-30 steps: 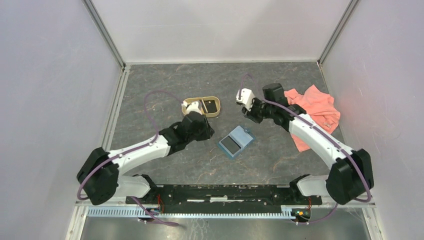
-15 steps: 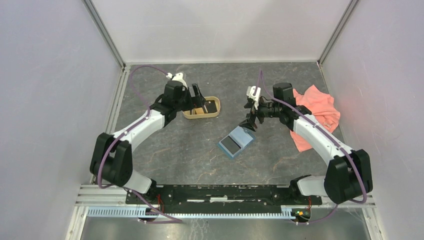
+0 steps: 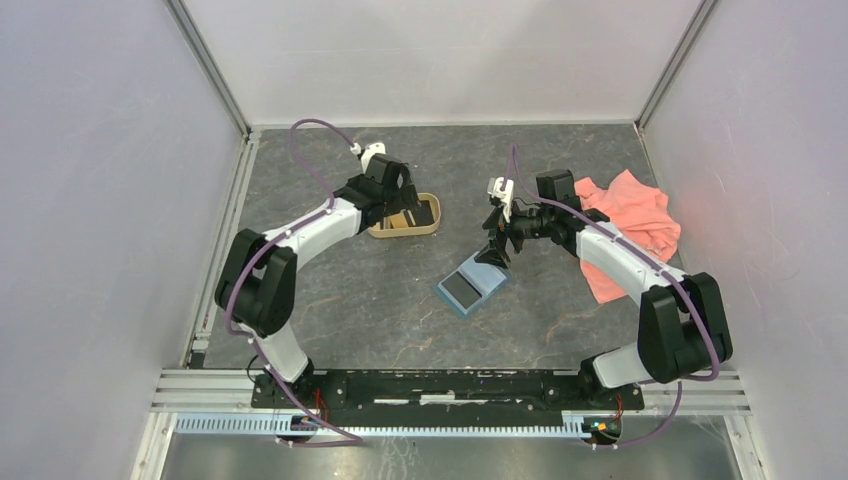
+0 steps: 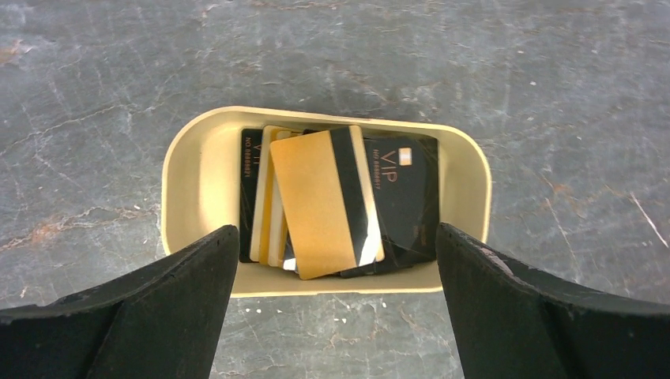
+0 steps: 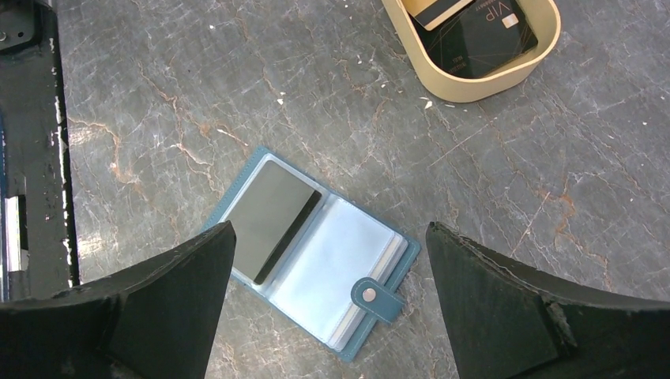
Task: Put the credit cards into the card holder
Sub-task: Pick up the credit card from the storage box.
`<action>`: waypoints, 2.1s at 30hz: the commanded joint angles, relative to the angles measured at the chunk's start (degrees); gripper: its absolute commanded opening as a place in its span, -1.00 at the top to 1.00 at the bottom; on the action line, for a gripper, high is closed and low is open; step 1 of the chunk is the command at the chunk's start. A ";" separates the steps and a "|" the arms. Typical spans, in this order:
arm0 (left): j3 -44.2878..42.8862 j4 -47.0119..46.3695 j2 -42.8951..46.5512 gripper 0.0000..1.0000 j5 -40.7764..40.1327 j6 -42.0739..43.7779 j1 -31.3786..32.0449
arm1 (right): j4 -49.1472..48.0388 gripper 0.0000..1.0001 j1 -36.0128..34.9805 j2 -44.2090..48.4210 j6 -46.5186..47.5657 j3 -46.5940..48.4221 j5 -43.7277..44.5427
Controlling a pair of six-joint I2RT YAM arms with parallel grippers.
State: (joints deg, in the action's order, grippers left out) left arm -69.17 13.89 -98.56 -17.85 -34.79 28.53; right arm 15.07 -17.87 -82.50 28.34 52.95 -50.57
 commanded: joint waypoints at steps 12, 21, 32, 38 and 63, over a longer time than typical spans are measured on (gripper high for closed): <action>-2.24 -2.90 -7.09 -0.71 -0.70 -7.64 0.28 | 1.82 -0.96 -0.04 -3.30 2.31 3.39 0.47; -4.33 -1.04 -9.87 -0.55 -1.60 -7.33 0.78 | 2.90 -0.96 -0.07 -4.52 3.04 3.94 0.78; -8.51 2.93 -13.37 -0.52 -3.59 -5.63 1.75 | 3.13 -0.96 -0.07 -4.42 3.16 4.03 0.64; -10.26 4.84 -14.97 -0.52 -4.53 -5.47 2.26 | 3.39 -0.96 -0.04 -4.44 3.35 4.18 0.64; -9.82 5.11 -11.72 -0.22 -5.69 -4.77 2.84 | 4.60 -0.96 0.02 -4.70 4.14 4.52 0.04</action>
State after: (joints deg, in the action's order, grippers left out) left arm -77.54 18.79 -113.21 -22.26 -40.14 31.20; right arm 19.31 -17.87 -87.07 31.51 55.07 -49.69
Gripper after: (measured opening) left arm 0.647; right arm 0.979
